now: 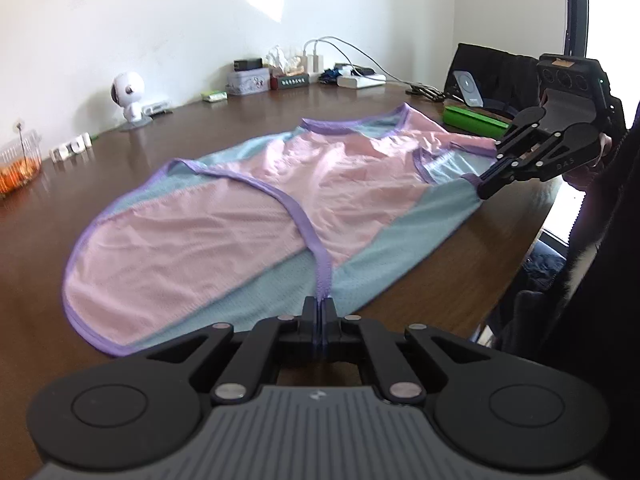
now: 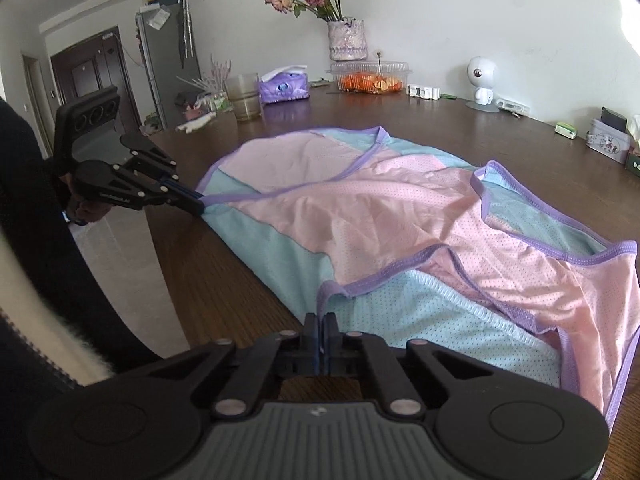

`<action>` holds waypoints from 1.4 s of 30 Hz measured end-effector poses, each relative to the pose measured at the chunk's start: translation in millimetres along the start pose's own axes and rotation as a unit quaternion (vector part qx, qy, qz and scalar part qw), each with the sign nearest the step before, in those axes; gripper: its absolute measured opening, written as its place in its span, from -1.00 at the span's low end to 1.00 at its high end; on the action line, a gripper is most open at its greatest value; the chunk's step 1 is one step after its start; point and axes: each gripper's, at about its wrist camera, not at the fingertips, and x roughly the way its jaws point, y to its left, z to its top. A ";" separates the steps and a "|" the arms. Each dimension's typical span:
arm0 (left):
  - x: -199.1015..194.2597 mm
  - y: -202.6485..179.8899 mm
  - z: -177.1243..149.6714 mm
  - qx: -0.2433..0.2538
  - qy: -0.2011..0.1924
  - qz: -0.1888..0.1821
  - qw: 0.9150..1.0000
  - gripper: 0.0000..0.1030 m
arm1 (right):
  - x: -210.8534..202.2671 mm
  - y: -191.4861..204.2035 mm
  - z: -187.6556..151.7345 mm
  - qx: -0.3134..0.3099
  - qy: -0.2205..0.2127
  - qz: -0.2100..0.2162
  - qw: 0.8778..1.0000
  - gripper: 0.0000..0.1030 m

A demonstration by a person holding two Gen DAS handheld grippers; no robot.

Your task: Fold clothes

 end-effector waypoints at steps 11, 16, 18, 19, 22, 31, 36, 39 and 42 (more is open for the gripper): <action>49.8 48.7 80.7 0.093 -0.031 0.003 0.995 -0.97 | 11.3 -54.4 55.3 -0.019 -0.053 -0.068 0.996 -0.98; 60.8 69.5 73.4 0.070 0.008 0.016 0.997 -0.85 | 27.8 -75.7 67.0 -0.018 -0.007 -0.112 0.994 -0.80; 39.8 78.9 59.5 0.035 0.000 0.024 0.999 -0.84 | -0.1 -77.5 59.3 -0.040 -0.010 -0.149 0.988 -0.68; 30.0 82.5 52.1 0.013 0.001 0.028 1.000 -0.83 | -18.4 -79.3 54.2 -0.045 -0.011 -0.163 0.986 -0.51; 13.8 83.5 33.8 -0.016 0.013 0.029 0.999 -0.82 | -68.8 -87.1 35.2 -0.016 0.017 -0.138 0.990 -0.28; 34.5 63.5 22.0 0.004 0.052 0.031 0.998 -0.75 | -47.9 -78.1 -12.1 -0.012 0.097 -0.102 0.990 -0.84; 39.9 67.5 23.3 0.008 0.053 0.036 0.998 -0.75 | -63.1 -101.1 7.1 -0.021 0.102 -0.106 0.989 -0.93; 40.8 71.4 22.9 -0.001 0.049 0.038 0.998 -0.74 | -60.2 -120.2 18.2 -0.041 0.121 -0.109 0.986 -0.93; 38.2 70.9 23.1 -0.005 0.052 0.047 0.998 -0.74 | -41.9 -133.6 19.1 -0.039 0.149 -0.111 0.982 -0.78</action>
